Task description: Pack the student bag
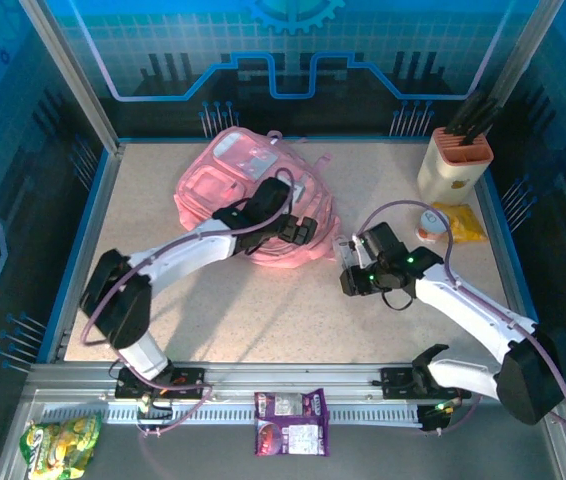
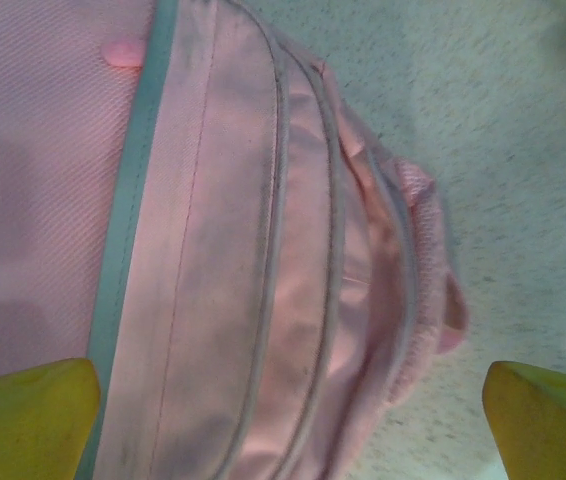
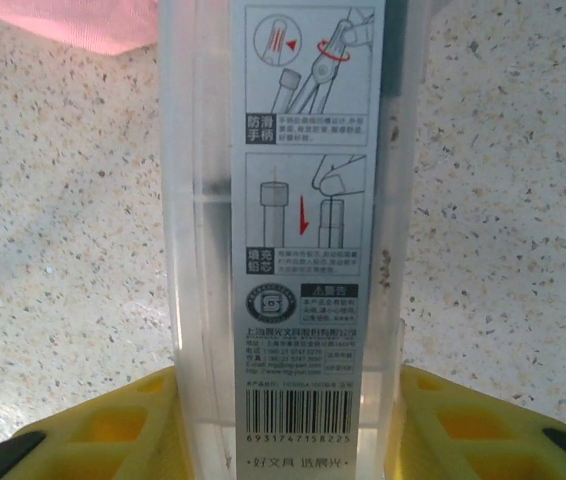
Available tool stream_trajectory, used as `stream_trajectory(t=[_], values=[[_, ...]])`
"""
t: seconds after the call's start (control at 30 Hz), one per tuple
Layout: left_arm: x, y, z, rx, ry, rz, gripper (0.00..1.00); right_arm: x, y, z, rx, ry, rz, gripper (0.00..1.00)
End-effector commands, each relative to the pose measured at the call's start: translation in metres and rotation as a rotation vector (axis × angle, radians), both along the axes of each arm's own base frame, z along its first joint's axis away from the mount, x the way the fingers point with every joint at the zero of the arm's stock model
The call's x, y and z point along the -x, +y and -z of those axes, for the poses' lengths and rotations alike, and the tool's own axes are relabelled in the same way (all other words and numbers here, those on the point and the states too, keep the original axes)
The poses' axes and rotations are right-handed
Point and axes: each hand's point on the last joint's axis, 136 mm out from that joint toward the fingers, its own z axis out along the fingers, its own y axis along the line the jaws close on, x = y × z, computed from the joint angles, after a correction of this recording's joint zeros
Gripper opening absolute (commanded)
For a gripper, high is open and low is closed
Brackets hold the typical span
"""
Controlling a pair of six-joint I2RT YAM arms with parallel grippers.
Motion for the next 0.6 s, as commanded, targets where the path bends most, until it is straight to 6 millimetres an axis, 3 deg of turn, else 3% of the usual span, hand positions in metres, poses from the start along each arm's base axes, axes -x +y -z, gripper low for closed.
stream_trajectory(t=[0.0, 0.17, 0.23, 0.43, 0.57], values=[[-0.021, 0.009, 0.012, -0.172, -0.056, 0.002, 0.99, -0.005, 0.004, -0.009, -0.040, 0.010, -0.018, 0.45], [-0.048, 0.019, 0.033, -0.307, -0.092, -0.065, 0.99, -0.013, 0.006, -0.011, -0.074, 0.022, -0.008, 0.45], [-0.055, 0.023, 0.033, -0.330, -0.104, -0.098, 0.92, -0.015, 0.007, -0.012, -0.081, 0.024, -0.008, 0.44], [-0.055, 0.021, 0.021, -0.243, -0.096, -0.089, 0.73, -0.017, 0.007, -0.010, -0.083, 0.033, -0.007, 0.44], [-0.054, 0.030, 0.017, -0.247, -0.084, -0.106, 0.65, -0.018, 0.007, -0.009, -0.085, 0.036, -0.007, 0.44]])
